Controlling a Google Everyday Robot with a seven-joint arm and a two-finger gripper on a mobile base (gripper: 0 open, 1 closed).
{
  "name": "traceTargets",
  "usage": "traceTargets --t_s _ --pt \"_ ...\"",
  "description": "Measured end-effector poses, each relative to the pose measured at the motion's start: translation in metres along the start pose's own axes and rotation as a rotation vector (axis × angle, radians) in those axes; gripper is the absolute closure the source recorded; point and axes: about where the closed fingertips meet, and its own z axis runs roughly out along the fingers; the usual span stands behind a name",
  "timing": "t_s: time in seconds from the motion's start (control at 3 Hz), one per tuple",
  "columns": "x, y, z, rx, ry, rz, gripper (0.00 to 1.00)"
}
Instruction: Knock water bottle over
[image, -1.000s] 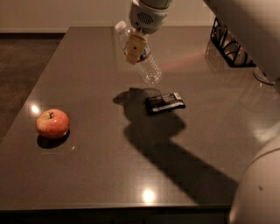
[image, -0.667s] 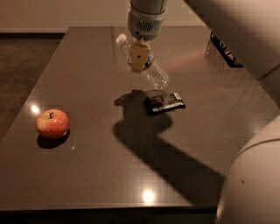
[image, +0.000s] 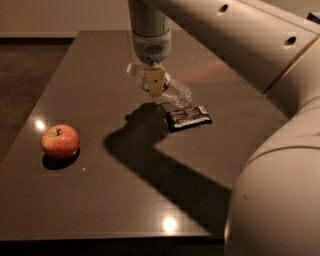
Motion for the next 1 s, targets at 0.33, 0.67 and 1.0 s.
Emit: traceTargets --t_s 0.33,0.67,1.0 --pt "-0.009 -0.001 0.021 -0.030 0.047 -0.085 0.35" --pt "-0.013 0.003 0.039 -0.064 0.071 -0.133 0.13" --pt "-0.017 0.011 0.049 -0.096 0.070 -0.170 0.00"
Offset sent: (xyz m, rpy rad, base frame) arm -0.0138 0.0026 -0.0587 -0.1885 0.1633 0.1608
